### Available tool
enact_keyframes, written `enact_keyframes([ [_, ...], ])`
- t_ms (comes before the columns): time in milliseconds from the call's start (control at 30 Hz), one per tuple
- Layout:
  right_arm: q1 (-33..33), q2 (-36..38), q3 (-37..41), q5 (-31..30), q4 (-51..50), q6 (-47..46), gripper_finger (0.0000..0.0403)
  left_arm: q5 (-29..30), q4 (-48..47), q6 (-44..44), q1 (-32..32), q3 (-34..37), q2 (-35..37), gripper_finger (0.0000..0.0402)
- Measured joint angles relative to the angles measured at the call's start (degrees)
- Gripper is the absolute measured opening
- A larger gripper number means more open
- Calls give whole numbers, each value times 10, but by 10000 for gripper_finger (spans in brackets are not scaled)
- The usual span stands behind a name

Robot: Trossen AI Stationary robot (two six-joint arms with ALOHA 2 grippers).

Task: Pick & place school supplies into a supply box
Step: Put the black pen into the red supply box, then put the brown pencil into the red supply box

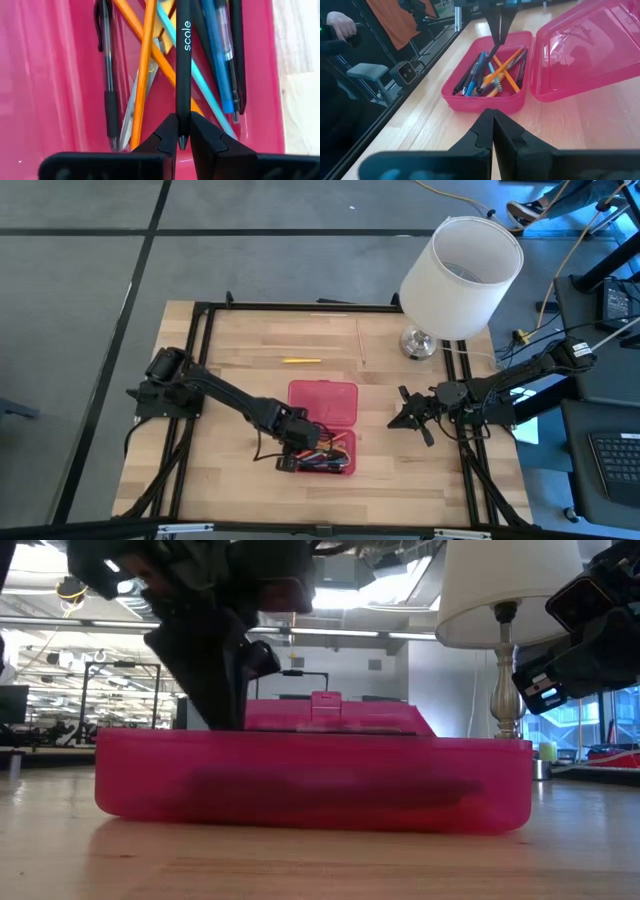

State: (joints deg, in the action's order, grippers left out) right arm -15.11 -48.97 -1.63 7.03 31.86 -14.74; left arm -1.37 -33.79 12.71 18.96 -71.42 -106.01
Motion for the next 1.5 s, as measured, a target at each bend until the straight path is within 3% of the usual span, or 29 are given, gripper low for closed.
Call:
enact_keyframes([
  [567,0,0,0,0,0,0,12,5,55,0,0,0,-2,43],
  [1200,0,0,0,0,0,-1,12,5,54,0,0,0,-2,50],
  [1500,0,0,0,0,1,-50,12,3,31,-34,-4,0,19,52],
])
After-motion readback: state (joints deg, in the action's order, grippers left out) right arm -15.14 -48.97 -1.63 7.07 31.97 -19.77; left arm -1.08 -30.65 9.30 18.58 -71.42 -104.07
